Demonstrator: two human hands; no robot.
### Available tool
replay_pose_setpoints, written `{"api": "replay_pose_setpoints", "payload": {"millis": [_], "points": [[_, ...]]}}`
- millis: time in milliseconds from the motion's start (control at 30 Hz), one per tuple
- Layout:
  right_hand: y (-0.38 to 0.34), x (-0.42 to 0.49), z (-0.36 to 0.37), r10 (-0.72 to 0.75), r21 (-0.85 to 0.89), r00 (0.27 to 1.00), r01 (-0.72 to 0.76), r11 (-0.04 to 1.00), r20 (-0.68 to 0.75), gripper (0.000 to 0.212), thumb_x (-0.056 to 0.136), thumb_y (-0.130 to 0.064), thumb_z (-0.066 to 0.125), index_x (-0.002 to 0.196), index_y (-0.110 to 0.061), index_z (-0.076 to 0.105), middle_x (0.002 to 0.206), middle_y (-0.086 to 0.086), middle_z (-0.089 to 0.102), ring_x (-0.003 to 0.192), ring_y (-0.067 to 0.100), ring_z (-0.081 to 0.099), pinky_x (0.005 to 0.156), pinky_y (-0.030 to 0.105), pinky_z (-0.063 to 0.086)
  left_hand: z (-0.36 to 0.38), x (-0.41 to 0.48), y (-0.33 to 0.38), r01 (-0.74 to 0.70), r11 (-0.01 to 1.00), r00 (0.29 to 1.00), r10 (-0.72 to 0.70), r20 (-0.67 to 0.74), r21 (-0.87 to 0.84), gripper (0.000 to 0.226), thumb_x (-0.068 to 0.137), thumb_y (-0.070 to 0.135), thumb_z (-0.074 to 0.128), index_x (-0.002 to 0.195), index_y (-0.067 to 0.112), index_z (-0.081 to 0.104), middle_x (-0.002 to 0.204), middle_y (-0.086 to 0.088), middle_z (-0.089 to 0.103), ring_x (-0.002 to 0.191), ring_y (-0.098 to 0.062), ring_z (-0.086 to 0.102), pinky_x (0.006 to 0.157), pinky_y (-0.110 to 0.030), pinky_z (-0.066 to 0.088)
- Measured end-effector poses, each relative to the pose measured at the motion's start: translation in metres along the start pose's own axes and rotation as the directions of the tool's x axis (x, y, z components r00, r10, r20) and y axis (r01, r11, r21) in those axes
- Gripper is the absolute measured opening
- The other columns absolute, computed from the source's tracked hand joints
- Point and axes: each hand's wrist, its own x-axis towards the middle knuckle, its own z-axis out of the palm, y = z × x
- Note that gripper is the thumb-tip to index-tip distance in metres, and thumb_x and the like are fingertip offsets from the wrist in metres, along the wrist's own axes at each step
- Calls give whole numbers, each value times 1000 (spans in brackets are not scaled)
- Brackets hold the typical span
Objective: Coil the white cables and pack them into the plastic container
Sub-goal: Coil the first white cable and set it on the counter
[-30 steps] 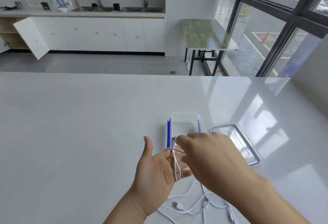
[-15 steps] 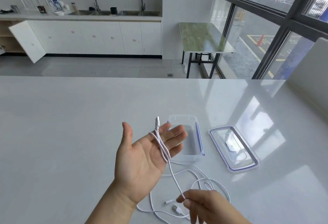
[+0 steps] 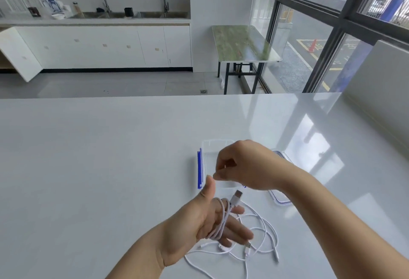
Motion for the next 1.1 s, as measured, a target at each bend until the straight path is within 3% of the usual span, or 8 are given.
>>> {"api": "replay_pose_setpoints", "payload": {"millis": [133, 233, 300, 433, 633, 767, 933, 1100], "points": [[-25, -22, 7, -43, -164, 991, 22, 986, -125, 19, 90, -45, 62, 92, -28, 71, 76, -6, 67, 73, 16, 61, 68, 31, 53, -3, 3, -5, -141, 985, 977, 121, -178, -103, 96, 86, 76, 3, 117, 12, 68, 109, -13, 75, 110, -28, 67, 107, -44, 42], [-31, -39, 25, -74, -207, 976, 31, 978, -204, 24, 96, -41, 50, 99, -24, 66, 84, -2, 69, 80, 20, 62, 71, 34, 52, 0, 6, -6, -278, 922, 949, 220, -227, -269, 82, 85, 73, 16, 99, 20, 76, 94, 0, 71, 91, -13, 64, 92, -35, 48], [-34, -52, 38, -68, -86, 967, 49, 995, -246, 19, 97, -37, 52, 112, -33, 62, 86, -5, 68, 80, 18, 61, 72, 34, 51, 0, 7, -7, -341, 870, 930, 257, -262, -357, 87, 82, 78, 20, 114, 14, 70, 106, 1, 74, 99, -9, 66, 89, -32, 42], [-29, -74, 70, 43, 223, 964, 17, 975, -262, 50, 93, -32, 61, 122, -59, 31, 86, -11, 68, 72, 9, 59, 72, 26, 50, 0, 3, 2, -494, 697, 869, 376, -321, -520, 104, 81, 80, 30, 143, -2, 39, 139, -27, 57, 132, -34, 53, 109, -48, 34], [1, -89, 105, 11, 512, 983, 87, 855, -186, 16, 97, -45, 52, 109, -52, 58, 61, -22, 64, 57, 0, 60, 62, 13, 47, -14, -7, 25, -575, 474, 808, 456, -373, -666, 99, 86, 77, 38, 138, -7, 43, 142, -35, 49, 135, -46, 46, 116, -53, 33], [27, -75, 104, 3, 411, 996, 35, 911, -91, 21, 95, -34, 64, 108, -50, 62, 71, -28, 63, 64, 1, 63, 67, 14, 49, -15, -13, 31, -549, 546, 821, 494, -285, -633, 102, 85, 78, 40, 138, -9, 44, 141, -36, 49, 137, -48, 43, 117, -54, 31], [52, -43, 73, 70, 186, 998, -69, 980, -3, 14, 94, -40, 62, 83, -49, 59, 75, -5, 69, 68, 10, 60, 68, 27, 49, -5, -12, 24, -469, 765, 871, 483, -88, -442, 109, 80, 81, 31, 137, -11, 45, 132, -39, 54, 127, -50, 51, 110, -54, 36], [47, -14, 27, 44, 11, 999, -44, 999, 30, 27, 88, -22, 65, 83, -48, 69, 66, -24, 63, 63, -5, 55, 63, 18, 43, 5, -9, 19, -324, 918, 935, 348, 69, -226, 113, 78, 84, 23, 135, -11, 45, 129, -41, 56, 120, -53, 55, 99, -50, 41]]}}
